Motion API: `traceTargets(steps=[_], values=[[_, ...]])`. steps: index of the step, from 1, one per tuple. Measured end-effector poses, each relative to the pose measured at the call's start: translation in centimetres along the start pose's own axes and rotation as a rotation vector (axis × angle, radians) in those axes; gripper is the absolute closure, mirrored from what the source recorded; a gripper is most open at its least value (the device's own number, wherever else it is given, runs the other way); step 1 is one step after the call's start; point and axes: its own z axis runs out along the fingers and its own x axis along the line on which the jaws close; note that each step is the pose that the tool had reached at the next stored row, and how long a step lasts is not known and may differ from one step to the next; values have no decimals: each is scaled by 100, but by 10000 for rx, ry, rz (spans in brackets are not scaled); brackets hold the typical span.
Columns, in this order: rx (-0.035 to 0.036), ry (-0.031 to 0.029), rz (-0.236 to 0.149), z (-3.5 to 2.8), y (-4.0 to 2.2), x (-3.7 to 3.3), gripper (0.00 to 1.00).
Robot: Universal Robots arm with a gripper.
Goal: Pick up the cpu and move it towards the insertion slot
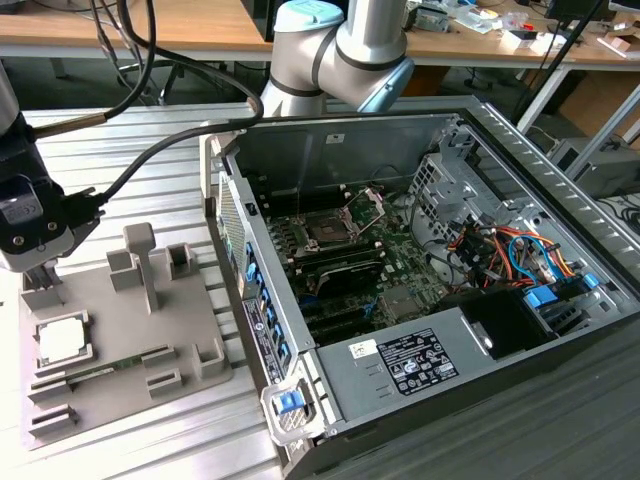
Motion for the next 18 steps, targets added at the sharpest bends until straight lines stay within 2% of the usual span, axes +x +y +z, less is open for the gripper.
traceTargets(steps=[18], values=[[0,0,-1,29,-55,1,89]])
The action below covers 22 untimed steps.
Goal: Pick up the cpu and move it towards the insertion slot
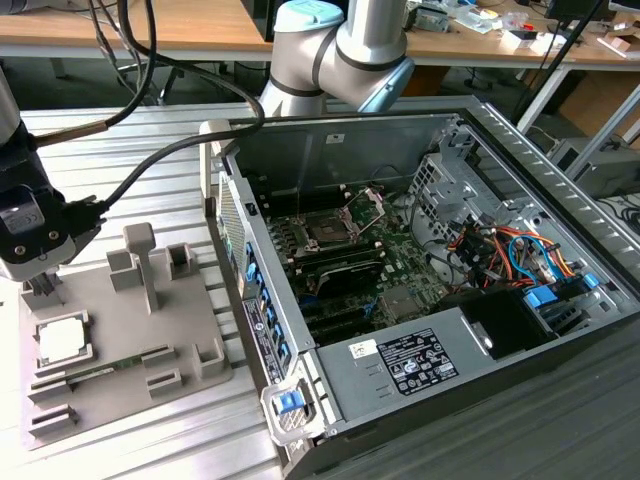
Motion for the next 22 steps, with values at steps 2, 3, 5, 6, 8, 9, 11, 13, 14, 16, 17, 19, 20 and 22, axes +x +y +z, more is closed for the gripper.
traceTargets(steps=[2,3,5,6,8,9,11,13,14,16,17,19,20,22], values=[[1,1,0,3,-11,0,89],[0,0,1,5,-16,0,89],[0,0,3,13,-23,2,89],[1,1,2,16,-26,1,89],[0,1,1,21,-30,1,89],[1,1,1,24,-32,1,89],[0,0,1,28,-35,1,89],[-1,-1,1,31,-38,1,89],[-1,0,1,32,-40,1,89],[-1,-1,2,34,-42,1,89],[0,0,1,34,-43,1,89],[0,0,1,37,-46,1,89],[0,0,1,39,-47,1,89],[0,0,1,41,-50,1,89]])
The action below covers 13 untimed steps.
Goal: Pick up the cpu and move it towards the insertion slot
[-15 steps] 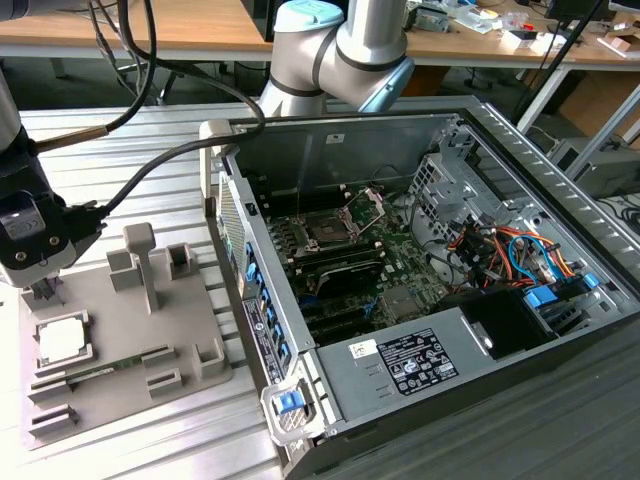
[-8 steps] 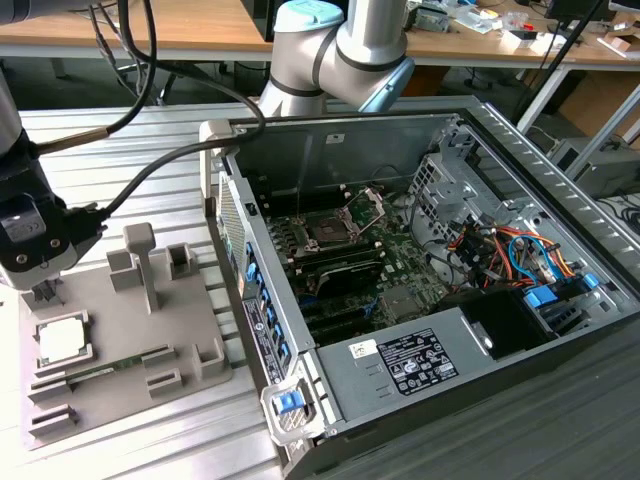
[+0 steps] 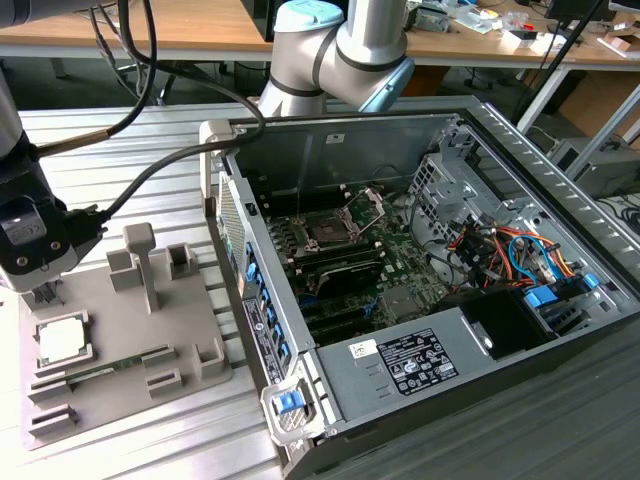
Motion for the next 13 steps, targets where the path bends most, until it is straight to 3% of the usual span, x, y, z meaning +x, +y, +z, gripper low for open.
traceTargets(steps=[13], values=[[1,1,0,20,-15,0,89]])
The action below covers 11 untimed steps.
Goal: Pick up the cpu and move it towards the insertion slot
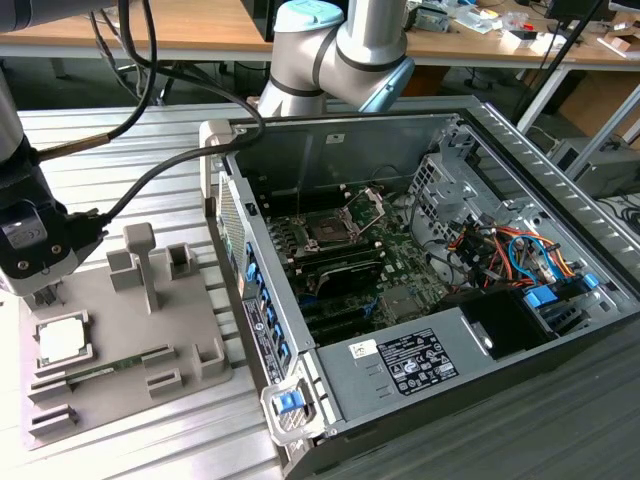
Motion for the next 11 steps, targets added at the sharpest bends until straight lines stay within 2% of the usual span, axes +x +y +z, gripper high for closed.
traceTargets(steps=[11], values=[[-1,7,-219,13,0,0,89]])
